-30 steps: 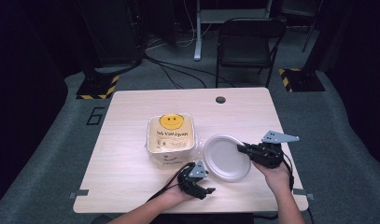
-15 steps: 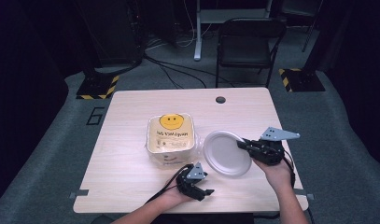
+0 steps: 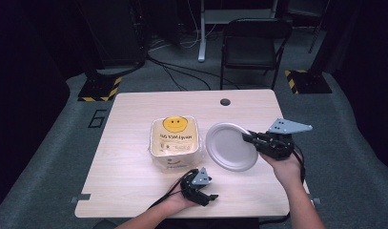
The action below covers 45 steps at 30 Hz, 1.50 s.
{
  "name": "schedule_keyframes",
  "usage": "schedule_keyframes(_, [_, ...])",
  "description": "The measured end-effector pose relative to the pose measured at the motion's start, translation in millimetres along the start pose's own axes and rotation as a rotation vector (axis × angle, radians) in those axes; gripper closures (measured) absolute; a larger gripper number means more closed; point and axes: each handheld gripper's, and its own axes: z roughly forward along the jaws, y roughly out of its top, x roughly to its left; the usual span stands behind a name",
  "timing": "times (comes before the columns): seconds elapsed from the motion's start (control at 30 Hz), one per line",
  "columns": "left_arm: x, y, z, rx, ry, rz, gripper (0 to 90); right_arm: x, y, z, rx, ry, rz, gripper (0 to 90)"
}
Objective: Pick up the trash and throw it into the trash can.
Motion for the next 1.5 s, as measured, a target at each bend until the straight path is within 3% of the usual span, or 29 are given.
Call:
schedule_keyframes(0.43, [1.4,-3.3,-0.3,-0.023,0.0,0.023,29.5,9.9,32.6,4.1,-0.024,-0.048,-0.028,82.7])
schedule_keyframes(0.77, [0.5,-3.3,0.3,-0.035,-0.002,0.007,29.2,21.6,56.4,9.2,-0.032,-0.073,-0.039,82.8])
schedule_keyframes(1.5, [0.0,-2.9,0.0,-0.025,-0.003,0.003,28.7,49.3,105.2,31.4,-0.065,-0.047,-0.102,82.9])
